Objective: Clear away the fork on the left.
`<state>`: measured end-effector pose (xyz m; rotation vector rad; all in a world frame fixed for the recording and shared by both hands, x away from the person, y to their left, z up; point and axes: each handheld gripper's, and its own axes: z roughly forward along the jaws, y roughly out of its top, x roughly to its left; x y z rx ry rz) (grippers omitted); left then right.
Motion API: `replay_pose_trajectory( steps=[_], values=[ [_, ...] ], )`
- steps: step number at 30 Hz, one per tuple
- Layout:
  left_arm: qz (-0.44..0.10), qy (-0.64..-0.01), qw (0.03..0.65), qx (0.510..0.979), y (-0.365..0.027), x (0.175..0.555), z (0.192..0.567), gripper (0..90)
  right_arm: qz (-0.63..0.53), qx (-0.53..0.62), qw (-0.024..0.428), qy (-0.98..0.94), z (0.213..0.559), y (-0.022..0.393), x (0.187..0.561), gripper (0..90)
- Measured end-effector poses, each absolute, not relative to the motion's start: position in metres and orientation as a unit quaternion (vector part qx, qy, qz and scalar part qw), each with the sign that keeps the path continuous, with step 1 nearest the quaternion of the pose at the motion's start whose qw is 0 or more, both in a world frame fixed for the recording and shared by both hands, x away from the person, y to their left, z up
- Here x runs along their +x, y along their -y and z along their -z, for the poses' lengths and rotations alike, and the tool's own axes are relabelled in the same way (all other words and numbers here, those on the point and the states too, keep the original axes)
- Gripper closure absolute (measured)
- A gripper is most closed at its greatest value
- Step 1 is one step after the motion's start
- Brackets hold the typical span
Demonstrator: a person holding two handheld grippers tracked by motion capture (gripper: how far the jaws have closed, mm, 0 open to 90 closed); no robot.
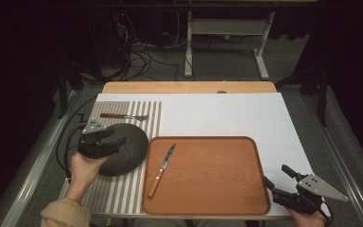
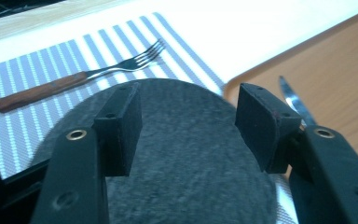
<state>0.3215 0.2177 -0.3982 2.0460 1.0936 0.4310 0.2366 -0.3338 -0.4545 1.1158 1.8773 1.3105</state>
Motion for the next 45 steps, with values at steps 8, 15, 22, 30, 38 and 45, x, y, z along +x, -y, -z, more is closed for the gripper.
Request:
replay_pose_trajectory(
  steps=[8,15,22,30,38,45],
  values=[
    [-0.185,-0.437,0.390,0.789,-0.236,0.332,0.391,39.0,-0.488,0.421,0.292,-0.707,0.455,0.332,0.237,21.7],
    [-0.192,-0.448,0.380,0.786,-0.250,0.346,0.389,39.1,-0.485,0.417,0.293,-0.711,0.455,0.331,0.237,21.7],
    [-0.198,-0.455,0.367,0.787,-0.261,0.366,0.386,39.0,-0.482,0.421,0.294,-0.710,0.455,0.331,0.237,21.7],
    [-0.200,-0.466,0.362,0.782,-0.267,0.379,0.392,39.1,-0.480,0.427,0.296,-0.707,0.455,0.332,0.237,21.7],
    [-0.192,-0.479,0.353,0.780,-0.272,0.396,0.396,39.0,-0.476,0.432,0.295,-0.707,0.456,0.331,0.238,22.1],
    [-0.194,-0.476,0.355,0.781,-0.272,0.404,0.394,39.0,-0.475,0.436,0.297,-0.704,0.456,0.332,0.238,22.5]
  ],
)
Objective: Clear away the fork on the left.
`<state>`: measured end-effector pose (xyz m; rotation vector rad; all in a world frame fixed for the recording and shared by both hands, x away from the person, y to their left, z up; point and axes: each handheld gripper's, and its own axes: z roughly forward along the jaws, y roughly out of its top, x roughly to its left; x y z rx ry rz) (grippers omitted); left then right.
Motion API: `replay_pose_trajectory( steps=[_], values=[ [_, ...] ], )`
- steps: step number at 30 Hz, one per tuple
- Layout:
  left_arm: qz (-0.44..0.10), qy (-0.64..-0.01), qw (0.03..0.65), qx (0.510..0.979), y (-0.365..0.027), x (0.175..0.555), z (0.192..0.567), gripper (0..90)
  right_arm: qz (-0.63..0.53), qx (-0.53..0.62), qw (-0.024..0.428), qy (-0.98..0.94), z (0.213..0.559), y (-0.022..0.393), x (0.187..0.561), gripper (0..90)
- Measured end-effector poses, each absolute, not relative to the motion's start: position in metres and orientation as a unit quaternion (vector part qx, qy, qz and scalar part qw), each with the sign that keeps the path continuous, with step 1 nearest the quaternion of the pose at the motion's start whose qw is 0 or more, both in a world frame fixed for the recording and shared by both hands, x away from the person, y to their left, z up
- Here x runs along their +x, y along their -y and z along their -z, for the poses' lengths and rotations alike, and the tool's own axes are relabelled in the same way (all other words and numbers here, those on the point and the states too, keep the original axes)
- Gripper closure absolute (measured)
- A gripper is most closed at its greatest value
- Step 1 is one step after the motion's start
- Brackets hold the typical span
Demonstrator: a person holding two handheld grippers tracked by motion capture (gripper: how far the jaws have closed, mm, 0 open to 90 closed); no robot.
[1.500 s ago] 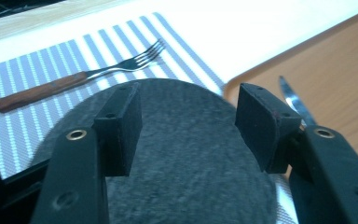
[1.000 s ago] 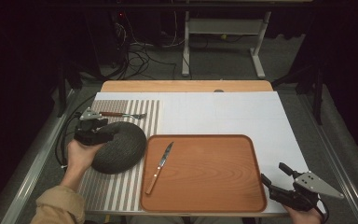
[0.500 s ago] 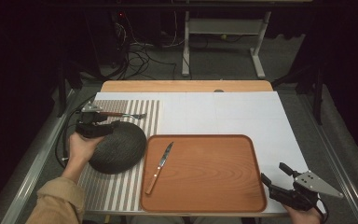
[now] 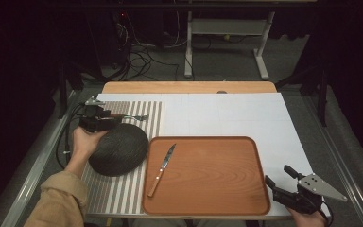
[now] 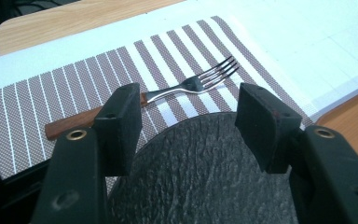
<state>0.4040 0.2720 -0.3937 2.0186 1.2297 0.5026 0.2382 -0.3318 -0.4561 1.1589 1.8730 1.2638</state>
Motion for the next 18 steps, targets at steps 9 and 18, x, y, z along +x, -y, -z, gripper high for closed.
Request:
replay_pose_trajectory(
  steps=[9,18],
  values=[
    [-0.183,-0.484,0.350,0.781,-0.275,0.422,0.396,39.1,-0.470,0.440,0.298,-0.705,0.456,0.332,0.238,22.6],
    [-0.189,-0.481,0.348,0.782,-0.276,0.436,0.392,39.1,-0.459,0.440,0.311,-0.707,0.456,0.330,0.236,22.6]
  ],
)
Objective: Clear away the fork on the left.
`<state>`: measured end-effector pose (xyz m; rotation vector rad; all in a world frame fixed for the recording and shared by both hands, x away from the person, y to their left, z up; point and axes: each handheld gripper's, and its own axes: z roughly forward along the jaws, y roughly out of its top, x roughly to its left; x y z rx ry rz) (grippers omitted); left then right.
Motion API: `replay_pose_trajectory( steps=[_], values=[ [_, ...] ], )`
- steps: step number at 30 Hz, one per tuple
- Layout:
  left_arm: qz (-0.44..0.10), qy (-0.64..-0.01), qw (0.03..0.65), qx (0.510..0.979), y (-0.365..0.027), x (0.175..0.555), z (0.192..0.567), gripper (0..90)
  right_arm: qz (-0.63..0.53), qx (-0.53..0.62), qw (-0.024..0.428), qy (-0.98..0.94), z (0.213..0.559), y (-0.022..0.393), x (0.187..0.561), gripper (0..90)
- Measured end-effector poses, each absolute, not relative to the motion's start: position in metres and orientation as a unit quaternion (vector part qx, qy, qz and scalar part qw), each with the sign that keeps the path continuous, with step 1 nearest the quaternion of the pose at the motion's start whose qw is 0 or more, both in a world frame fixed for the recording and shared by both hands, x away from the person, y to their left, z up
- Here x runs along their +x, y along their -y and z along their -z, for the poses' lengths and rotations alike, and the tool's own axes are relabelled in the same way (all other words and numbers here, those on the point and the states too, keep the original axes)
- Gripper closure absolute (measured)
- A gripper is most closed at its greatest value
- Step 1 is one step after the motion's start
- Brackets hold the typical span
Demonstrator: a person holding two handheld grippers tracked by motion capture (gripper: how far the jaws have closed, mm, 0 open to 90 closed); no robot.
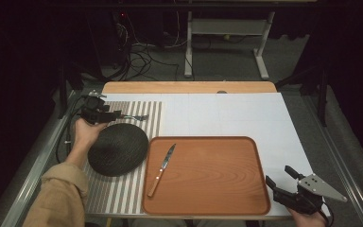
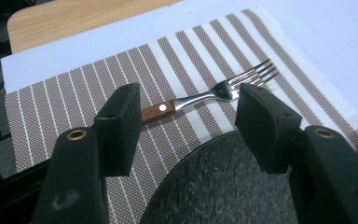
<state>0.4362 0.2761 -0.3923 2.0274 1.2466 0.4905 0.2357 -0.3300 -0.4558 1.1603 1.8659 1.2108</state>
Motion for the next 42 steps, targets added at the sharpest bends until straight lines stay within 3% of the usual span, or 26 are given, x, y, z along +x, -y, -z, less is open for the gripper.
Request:
replay_pose_trajectory(
  steps=[9,24,42],
  values=[
    [-0.187,-0.489,0.346,0.778,-0.283,0.453,0.391,39.0,-0.456,0.444,0.311,-0.705,0.456,0.331,0.236,22.6],
    [-0.168,-0.495,0.290,0.802,-0.276,0.492,0.392,38.9,-0.451,0.450,0.314,-0.704,0.456,0.332,0.236,22.7],
    [-0.098,-0.513,0.237,0.819,-0.281,0.534,0.420,32.9,-0.441,0.453,0.318,-0.706,0.457,0.330,0.236,23.2]
  ],
)
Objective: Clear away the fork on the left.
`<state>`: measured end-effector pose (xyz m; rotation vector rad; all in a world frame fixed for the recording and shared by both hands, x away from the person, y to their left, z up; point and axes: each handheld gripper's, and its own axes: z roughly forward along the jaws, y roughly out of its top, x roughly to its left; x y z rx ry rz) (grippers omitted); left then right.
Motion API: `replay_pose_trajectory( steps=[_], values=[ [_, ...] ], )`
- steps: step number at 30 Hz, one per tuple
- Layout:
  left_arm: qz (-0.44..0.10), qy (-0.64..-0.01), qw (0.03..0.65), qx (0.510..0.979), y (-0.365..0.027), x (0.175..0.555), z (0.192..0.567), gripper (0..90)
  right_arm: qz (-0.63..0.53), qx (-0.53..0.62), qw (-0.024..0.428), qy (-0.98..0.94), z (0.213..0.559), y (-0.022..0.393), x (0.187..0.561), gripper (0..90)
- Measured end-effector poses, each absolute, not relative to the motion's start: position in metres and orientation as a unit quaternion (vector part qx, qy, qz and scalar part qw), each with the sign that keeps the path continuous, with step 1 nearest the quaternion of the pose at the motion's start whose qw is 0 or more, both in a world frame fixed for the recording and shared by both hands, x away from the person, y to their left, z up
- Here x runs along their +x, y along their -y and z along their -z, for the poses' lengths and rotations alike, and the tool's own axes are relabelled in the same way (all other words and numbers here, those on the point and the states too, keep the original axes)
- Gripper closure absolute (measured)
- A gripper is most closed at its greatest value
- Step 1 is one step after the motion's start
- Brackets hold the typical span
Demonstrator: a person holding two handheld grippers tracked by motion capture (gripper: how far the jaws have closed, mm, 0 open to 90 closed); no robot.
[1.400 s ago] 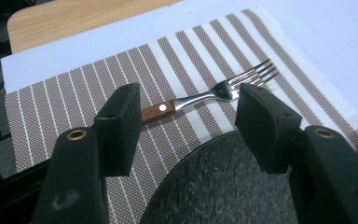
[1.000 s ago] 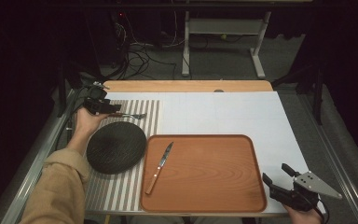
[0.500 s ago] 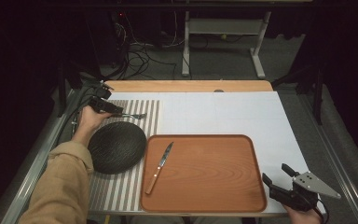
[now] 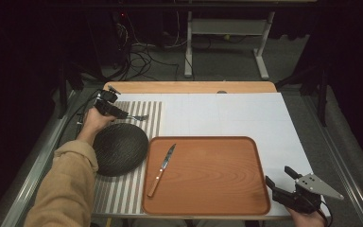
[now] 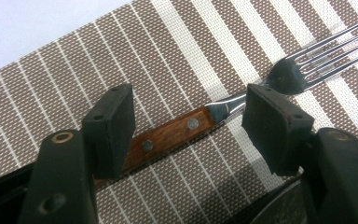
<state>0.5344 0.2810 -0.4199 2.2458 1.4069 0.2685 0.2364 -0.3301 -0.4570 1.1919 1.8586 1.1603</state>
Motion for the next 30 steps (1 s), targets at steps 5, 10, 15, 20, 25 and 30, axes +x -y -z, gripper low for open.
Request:
replay_pose_trajectory(
  steps=[5,10,15,20,25,30],
  values=[
    [-0.089,-0.509,0.220,0.827,-0.280,0.540,0.431,32.9,-0.438,0.451,0.316,-0.711,0.458,0.330,0.237,23.2],
    [-0.089,-0.505,0.216,0.831,-0.278,0.544,0.436,31.7,-0.437,0.451,0.314,-0.712,0.458,0.329,0.238,23.2],
    [-0.091,-0.488,0.205,0.844,-0.273,0.548,0.438,31.8,-0.435,0.453,0.312,-0.713,0.458,0.329,0.238,23.2],
    [-0.080,-0.488,0.191,0.848,-0.273,0.551,0.444,32.6,-0.436,0.452,0.310,-0.714,0.458,0.330,0.238,23.2],
    [-0.077,-0.489,0.190,0.847,-0.272,0.551,0.446,33.2,-0.436,0.451,0.309,-0.715,0.458,0.330,0.238,23.2],
    [-0.065,-0.491,0.192,0.847,-0.274,0.550,0.447,38.8,-0.436,0.451,0.308,-0.716,0.458,0.329,0.238,23.3]
  ],
)
